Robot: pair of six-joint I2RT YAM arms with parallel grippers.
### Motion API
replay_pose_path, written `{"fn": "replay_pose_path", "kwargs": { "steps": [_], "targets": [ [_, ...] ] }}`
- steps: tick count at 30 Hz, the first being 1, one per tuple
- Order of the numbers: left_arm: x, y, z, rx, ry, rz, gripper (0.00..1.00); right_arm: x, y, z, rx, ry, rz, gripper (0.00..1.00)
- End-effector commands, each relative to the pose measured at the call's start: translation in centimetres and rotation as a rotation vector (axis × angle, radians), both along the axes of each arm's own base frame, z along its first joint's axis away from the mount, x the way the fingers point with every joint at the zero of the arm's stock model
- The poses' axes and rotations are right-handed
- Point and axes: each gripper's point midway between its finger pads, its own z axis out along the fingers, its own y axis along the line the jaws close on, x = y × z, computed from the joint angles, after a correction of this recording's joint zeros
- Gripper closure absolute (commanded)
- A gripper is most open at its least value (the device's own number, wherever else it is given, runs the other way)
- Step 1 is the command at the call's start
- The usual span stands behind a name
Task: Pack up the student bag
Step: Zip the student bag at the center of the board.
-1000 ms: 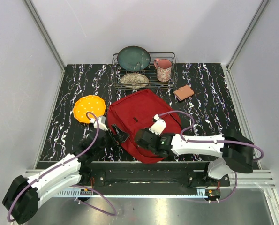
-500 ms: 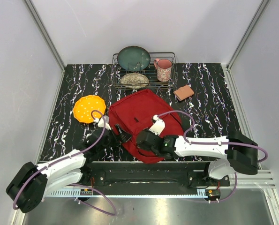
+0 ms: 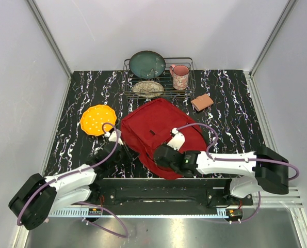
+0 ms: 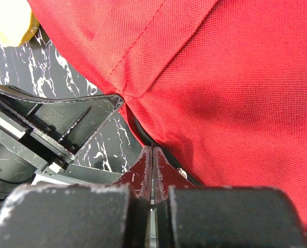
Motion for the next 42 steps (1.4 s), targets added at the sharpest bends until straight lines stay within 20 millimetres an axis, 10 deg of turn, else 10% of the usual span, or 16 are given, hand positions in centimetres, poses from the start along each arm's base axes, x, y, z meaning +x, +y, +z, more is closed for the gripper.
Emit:
{"fn": "replay_pose_path", "kwargs": {
  "steps": [1, 21, 40, 42],
  "targets": [
    [0.9, -1.5, 2.4, -0.073, -0.076, -0.027, 1.0, 0.1, -1.2, 1.4, 0.002, -0.037, -0.013, 1.0],
    [2.8, 4.7, 3.2, 0.091, -0.14, 0.16, 1.0, -0.8, -7.3, 0.1, -0.054, -0.046, -0.076, 1.0],
    [4.9, 6.0, 4.6, 0.084, -0.158, 0.135, 1.0, -2.1, -12.5, -0.3, -0.009, -0.04, -0.132, 1.0],
    [4.3, 4.7, 5.3, 0.038, -0.167, 0.062, 0.6, -2.0, -12.0, 0.2, 0.005, -0.051, -0.118, 1.0]
  ]
}}
